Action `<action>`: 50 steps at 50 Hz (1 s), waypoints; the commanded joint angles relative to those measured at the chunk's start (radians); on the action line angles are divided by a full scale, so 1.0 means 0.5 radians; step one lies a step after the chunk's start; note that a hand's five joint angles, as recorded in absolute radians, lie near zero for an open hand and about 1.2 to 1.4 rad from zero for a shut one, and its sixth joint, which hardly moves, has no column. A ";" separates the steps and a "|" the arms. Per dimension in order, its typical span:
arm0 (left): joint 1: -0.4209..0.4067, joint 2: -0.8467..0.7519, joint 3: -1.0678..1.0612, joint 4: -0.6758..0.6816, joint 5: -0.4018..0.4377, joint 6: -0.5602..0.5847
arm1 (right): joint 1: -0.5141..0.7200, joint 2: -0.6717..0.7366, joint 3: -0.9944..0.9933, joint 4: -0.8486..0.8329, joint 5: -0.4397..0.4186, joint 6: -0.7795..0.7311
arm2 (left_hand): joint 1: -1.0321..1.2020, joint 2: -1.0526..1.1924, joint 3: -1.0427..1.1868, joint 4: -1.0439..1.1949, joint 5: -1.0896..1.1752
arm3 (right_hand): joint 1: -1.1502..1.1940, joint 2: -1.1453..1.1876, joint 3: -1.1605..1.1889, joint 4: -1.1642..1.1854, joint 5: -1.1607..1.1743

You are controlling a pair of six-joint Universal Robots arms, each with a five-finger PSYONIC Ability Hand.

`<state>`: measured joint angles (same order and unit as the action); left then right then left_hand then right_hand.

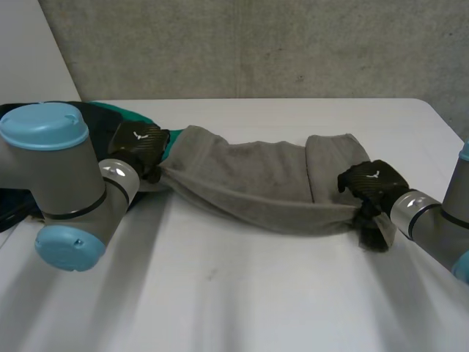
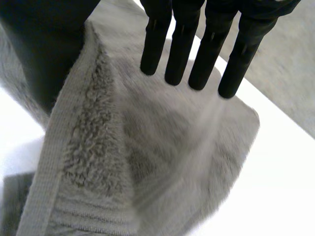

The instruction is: Fold the laundry.

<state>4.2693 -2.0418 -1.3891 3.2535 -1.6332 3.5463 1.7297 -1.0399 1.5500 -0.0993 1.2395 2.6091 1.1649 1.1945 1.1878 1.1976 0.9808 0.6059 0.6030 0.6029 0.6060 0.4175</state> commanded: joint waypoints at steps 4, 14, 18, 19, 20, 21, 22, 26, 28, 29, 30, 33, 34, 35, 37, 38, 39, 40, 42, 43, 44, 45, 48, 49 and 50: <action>0.006 0.009 0.011 -0.006 -0.041 0.001 | -0.011 -0.120 -0.001 0.161 0.616 0.558 | 0.463 0.404 0.417 0.397 0.482 | -0.176 -0.170 -0.170 -0.176 -0.148; 0.006 0.015 -0.017 -0.058 -0.068 0.049 | -0.066 -0.270 0.054 0.536 0.647 0.443 | 0.463 0.404 0.417 0.397 0.482 | 1.577 1.583 1.583 1.577 1.605; -0.001 0.064 -0.063 -0.177 -0.084 0.123 | -0.124 -0.389 0.094 0.609 0.626 0.247 | 0.463 0.404 0.417 0.397 0.482 | 1.581 1.587 1.587 1.580 1.609; -0.004 0.080 -0.081 -0.214 -0.093 0.141 | -0.134 -0.414 0.100 0.628 0.617 0.191 | 0.463 0.404 0.417 0.397 0.482 | 1.581 1.587 1.587 1.580 1.609; -0.007 0.098 -0.093 -0.251 -0.102 0.160 | -0.146 -0.436 0.103 0.652 0.607 0.127 | 0.463 0.404 0.417 0.397 0.482 | 1.581 1.587 1.587 1.580 1.609; -0.010 0.117 -0.109 -0.294 -0.114 0.184 | -0.155 -0.460 0.109 0.680 0.595 0.053 | 0.463 0.404 0.417 0.397 0.482 | 1.581 1.587 1.587 1.580 1.609; -0.028 0.159 -0.151 -0.392 -0.136 0.230 | -0.183 -0.503 0.121 0.759 0.556 -0.118 | 0.463 0.404 0.417 0.397 0.482 | 1.581 1.587 1.587 1.580 1.609; -0.111 0.255 -0.274 -0.705 -0.154 0.390 | -0.281 -0.580 0.140 1.084 0.411 -0.655 | 0.463 0.404 0.417 0.397 0.482 | 1.581 1.587 1.587 1.580 1.609; -0.142 0.279 -0.323 -0.809 -0.151 0.451 | -0.330 -0.592 0.140 1.226 0.353 -0.891 | 0.463 0.404 0.417 0.397 0.482 | 1.581 1.587 1.587 1.580 1.609; -0.160 0.304 -0.363 -0.886 -0.139 0.494 | -0.379 -0.602 0.134 1.369 0.319 -1.126 | 0.463 0.404 0.417 0.397 0.482 | 1.581 1.587 1.587 1.580 1.609; -0.169 0.313 -0.379 -0.911 -0.133 0.516 | -0.397 -0.599 0.125 1.431 0.298 -1.229 | 0.463 0.404 0.417 0.397 0.482 | 1.581 1.587 1.587 1.580 1.609; -0.191 0.322 -0.403 -0.929 -0.121 0.571 | -0.431 -0.571 0.091 1.579 0.249 -1.539 | 0.463 0.404 0.417 0.397 0.482 | 1.581 1.587 1.587 1.580 1.609; -0.194 0.316 -0.397 -0.923 -0.121 0.583 | -0.431 -0.550 0.079 1.576 0.248 -1.561 | 0.463 0.404 0.417 0.397 0.482 | 1.581 1.587 1.587 1.580 1.609; -0.194 0.307 -0.385 -0.920 -0.124 0.593 | -0.425 -0.519 0.066 1.564 0.248 -1.564 | 0.463 0.404 0.417 0.397 0.482 | 1.581 1.587 1.587 1.580 1.609; -0.206 0.246 -0.302 -0.899 -0.145 0.629 | -0.401 -0.424 0.008 1.542 0.254 -1.564 | 0.463 0.404 0.417 0.397 0.482 | 1.581 1.587 1.587 1.580 1.609; -0.212 0.215 -0.269 -0.893 -0.154 0.639 | -0.392 -0.390 -0.019 1.536 0.261 -1.564 | 0.463 0.404 0.417 0.397 0.482 | 1.581 1.587 1.587 1.580 1.609; -0.218 0.182 -0.223 -0.890 -0.163 0.648 | -0.382 -0.353 -0.047 1.533 0.267 -1.564 | 0.463 0.404 0.417 0.397 0.482 | 1.581 1.587 1.587 1.580 1.609; -0.231 0.108 -0.128 -0.880 -0.194 0.666 | -0.367 -0.286 -0.111 1.524 0.285 -1.567 | 0.463 0.404 0.417 0.397 0.482 | 1.581 1.587 1.587 1.580 1.609; -0.240 0.034 -0.014 -0.877 -0.234 0.663 | -0.349 -0.228 -0.185 1.521 0.303 -1.561 | 0.463 0.404 0.417 0.397 0.482 | 1.581 1.587 1.587 1.580 1.609; -0.246 -0.006 0.047 -0.874 -0.255 0.663 | -0.349 -0.203 -0.228 1.515 0.316 -1.555 | 0.463 0.404 0.417 0.397 0.482 | 1.581 1.587 1.587 1.580 1.609; -0.246 -0.079 0.172 -0.871 -0.304 0.663 | -0.349 -0.148 -0.323 1.487 0.337 -1.534 | 0.463 0.404 0.417 0.397 0.482 | 1.581 1.587 1.587 1.580 1.609; -0.249 -0.113 0.237 -0.871 -0.323 0.666 | -0.349 -0.120 -0.378 1.466 0.346 -1.515 | 0.463 0.404 0.417 0.397 0.482 | 1.581 1.587 1.587 1.580 1.609; -0.234 -0.242 0.535 -0.841 -0.403 0.682 | -0.349 -0.034 -0.593 1.334 0.392 -1.430 | 0.463 0.404 0.417 0.397 0.482 | 1.581 1.587 1.587 1.580 1.609; -0.228 -0.269 0.614 -0.825 -0.418 0.688 | -0.345 -0.019 -0.651 1.294 0.393 -1.402 | 0.463 0.404 0.417 0.397 0.482 | 1.581 1.587 1.587 1.580 1.609; -0.215 -0.294 0.697 -0.810 -0.427 0.697 | -0.336 0.009 -0.776 1.200 0.383 -1.350 | 0.463 0.404 0.417 0.397 0.482 | 1.581 1.587 1.587 1.580 1.609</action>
<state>4.1478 -2.0933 -1.2676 2.8209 -1.7917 3.8837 1.5541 -1.1016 1.3554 0.6238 1.4112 1.8498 1.1649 1.1945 1.1878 1.1977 0.9810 1.1211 1.1720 1.1874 1.1956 1.0249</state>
